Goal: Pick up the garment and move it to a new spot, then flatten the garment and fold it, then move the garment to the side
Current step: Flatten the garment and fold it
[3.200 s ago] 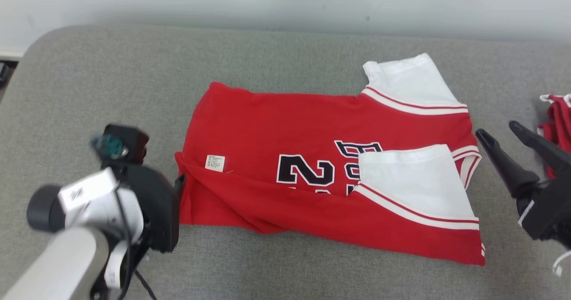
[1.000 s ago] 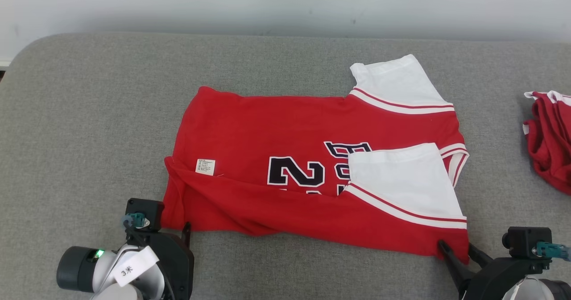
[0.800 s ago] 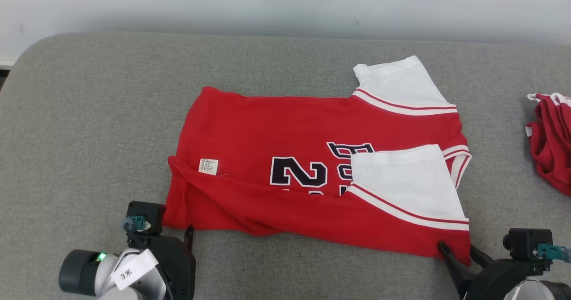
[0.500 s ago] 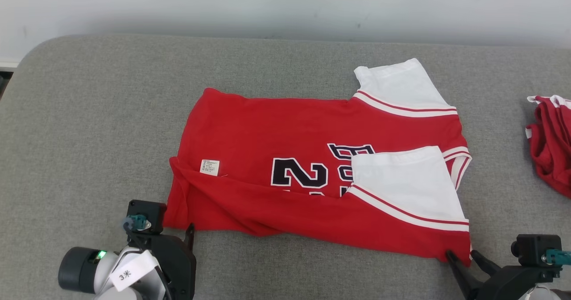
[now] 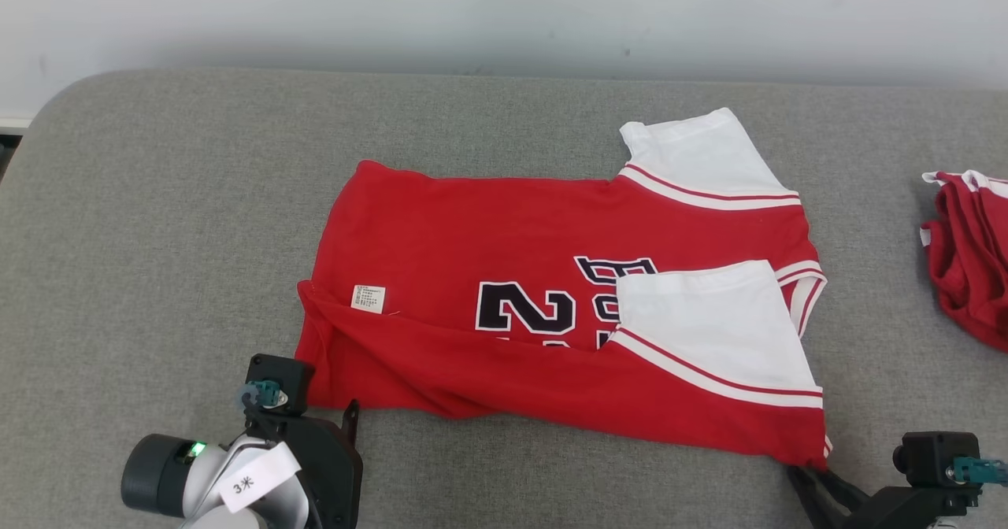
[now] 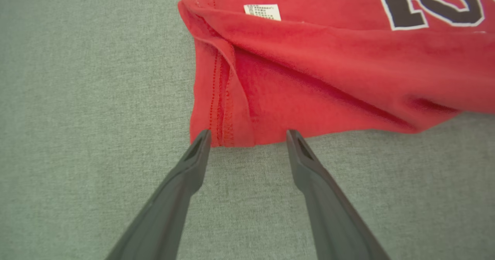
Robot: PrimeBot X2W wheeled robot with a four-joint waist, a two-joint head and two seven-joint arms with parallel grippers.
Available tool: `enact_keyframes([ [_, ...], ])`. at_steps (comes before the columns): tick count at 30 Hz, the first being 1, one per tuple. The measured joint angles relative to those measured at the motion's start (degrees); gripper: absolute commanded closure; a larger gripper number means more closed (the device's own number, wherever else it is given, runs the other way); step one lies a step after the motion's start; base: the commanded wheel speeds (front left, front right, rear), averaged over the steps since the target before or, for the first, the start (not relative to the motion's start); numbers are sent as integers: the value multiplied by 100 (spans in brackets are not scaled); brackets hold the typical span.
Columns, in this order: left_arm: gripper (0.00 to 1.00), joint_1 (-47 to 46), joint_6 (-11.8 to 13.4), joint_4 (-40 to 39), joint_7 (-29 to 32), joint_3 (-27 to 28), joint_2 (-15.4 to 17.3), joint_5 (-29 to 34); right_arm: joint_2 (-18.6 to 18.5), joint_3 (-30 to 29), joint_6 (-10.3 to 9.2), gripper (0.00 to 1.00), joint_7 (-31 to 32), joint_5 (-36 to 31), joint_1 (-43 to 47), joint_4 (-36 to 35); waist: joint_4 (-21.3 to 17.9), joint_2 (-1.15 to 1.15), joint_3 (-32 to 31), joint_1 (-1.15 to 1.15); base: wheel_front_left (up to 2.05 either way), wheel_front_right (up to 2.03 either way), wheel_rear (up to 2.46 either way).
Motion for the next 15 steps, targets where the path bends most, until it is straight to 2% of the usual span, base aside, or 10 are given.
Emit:
enact_keyframes([
  [10,0,-121,-82,292,-88,-11,-103,-30,0,33,0,56,-40,0,-74,170,25,0,43,0,0,0,0],
  [12,5,-143,-98,363,-119,-21,-145,-40,-1,35,0,62,-41,1,-75,178,19,0,51,0,0,0,0],
  [14,31,-160,-101,405,-159,-21,-186,-66,-1,33,0,65,-38,1,-76,176,11,0,59,0,0,0,0],
  [15,38,-170,-103,417,-172,-19,-193,-69,-1,30,0,66,-38,1,-76,175,8,0,65,0,0,0,0],
])
